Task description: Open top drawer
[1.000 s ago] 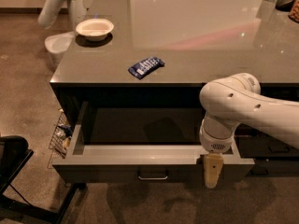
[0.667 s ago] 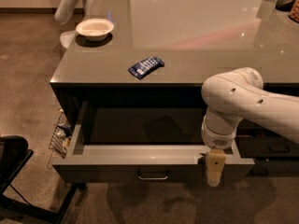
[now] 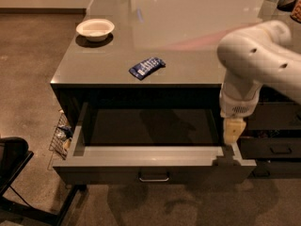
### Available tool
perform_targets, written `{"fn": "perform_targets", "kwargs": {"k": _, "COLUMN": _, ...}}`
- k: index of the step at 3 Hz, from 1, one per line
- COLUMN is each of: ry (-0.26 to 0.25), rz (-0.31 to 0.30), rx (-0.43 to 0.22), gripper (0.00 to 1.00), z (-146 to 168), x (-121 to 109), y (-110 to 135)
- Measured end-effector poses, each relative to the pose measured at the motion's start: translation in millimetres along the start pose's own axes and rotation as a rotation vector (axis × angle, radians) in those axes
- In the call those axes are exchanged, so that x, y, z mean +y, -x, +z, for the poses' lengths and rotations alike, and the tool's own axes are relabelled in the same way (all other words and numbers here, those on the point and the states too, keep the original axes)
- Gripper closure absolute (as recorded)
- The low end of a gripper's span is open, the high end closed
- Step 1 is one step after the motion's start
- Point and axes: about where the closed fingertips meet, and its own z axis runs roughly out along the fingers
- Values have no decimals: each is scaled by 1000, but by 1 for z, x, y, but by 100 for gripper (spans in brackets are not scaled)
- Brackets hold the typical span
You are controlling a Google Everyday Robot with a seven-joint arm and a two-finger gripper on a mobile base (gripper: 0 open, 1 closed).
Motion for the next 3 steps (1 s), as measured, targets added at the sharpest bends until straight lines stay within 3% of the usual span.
{"fn": "perform_targets", "kwargs": {"k": 1, "ry": -40, "rz": 26, "rx": -65, "gripper": 67, "z": -1, "x": -33, "y": -31}}
{"fn": "perform_targets", "kwargs": {"k": 2, "ry": -36, "rz": 55, "rx": -168, "gripper": 90, "z": 34, "x": -50, "y": -41}}
{"fn": "perform_targets", "kwargs": {"k": 3, "ry": -54, "rz": 9, "rx": -206, "gripper": 100, "z": 35, "x": -71, "y": -16}}
